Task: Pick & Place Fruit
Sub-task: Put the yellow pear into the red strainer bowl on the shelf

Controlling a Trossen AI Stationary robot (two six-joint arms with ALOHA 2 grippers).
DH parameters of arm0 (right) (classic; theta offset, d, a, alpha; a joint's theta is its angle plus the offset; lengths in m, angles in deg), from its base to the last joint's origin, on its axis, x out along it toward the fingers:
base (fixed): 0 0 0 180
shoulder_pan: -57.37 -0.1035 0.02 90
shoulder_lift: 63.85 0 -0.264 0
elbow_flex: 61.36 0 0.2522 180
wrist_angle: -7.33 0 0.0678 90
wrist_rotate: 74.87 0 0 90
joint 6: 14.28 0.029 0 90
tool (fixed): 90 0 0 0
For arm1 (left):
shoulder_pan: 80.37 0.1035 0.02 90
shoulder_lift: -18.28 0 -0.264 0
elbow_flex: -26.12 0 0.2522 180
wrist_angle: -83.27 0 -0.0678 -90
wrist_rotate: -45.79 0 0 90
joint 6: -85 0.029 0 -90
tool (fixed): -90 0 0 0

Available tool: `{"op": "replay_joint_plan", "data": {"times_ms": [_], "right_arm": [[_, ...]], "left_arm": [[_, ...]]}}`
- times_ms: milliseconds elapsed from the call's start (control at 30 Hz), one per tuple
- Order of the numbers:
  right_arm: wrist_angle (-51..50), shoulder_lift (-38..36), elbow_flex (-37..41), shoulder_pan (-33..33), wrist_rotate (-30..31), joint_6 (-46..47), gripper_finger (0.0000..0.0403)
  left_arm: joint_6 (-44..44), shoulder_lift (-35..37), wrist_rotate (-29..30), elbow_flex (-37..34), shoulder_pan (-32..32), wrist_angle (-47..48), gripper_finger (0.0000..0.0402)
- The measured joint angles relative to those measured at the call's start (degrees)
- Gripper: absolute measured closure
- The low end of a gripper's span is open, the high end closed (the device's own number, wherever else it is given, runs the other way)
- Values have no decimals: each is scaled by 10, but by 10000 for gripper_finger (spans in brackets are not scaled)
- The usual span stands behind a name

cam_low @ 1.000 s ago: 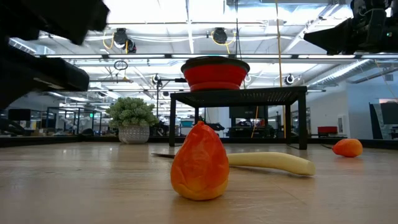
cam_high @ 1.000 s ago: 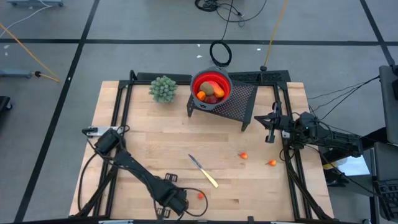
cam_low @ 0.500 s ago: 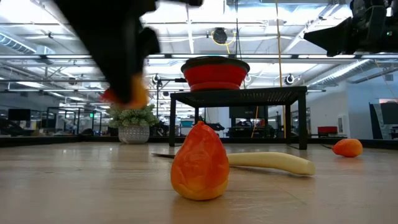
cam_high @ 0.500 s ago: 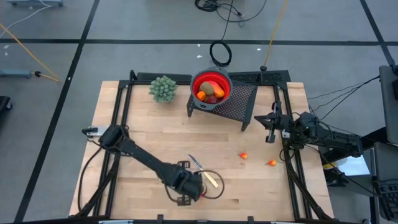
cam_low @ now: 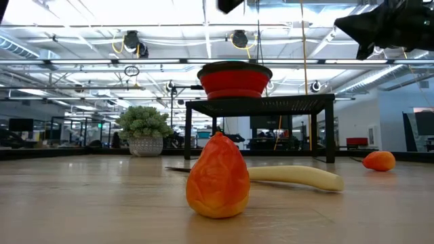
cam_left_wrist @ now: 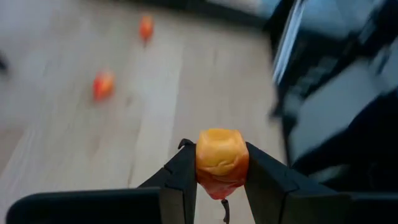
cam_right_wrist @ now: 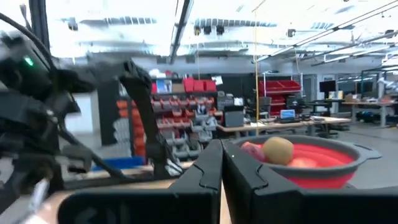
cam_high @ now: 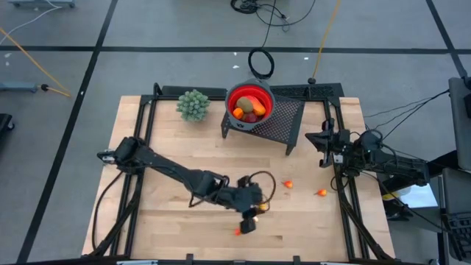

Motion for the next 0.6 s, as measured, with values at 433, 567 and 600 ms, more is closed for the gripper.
{"op": "replay_joint_plan", "data": {"times_ms": [433,567,600], "right_arm": [[-6,30,0,0,-173,159,403],[17,65,0,0,-243,121,402],[32,73,0,0,-245,111,400]], "left_arm": [[-131,-1,0,0,77,-226,298],[-222,-2,-31,0,100,-222,298],[-237,-2,-47,0,106,-222,298]]}}
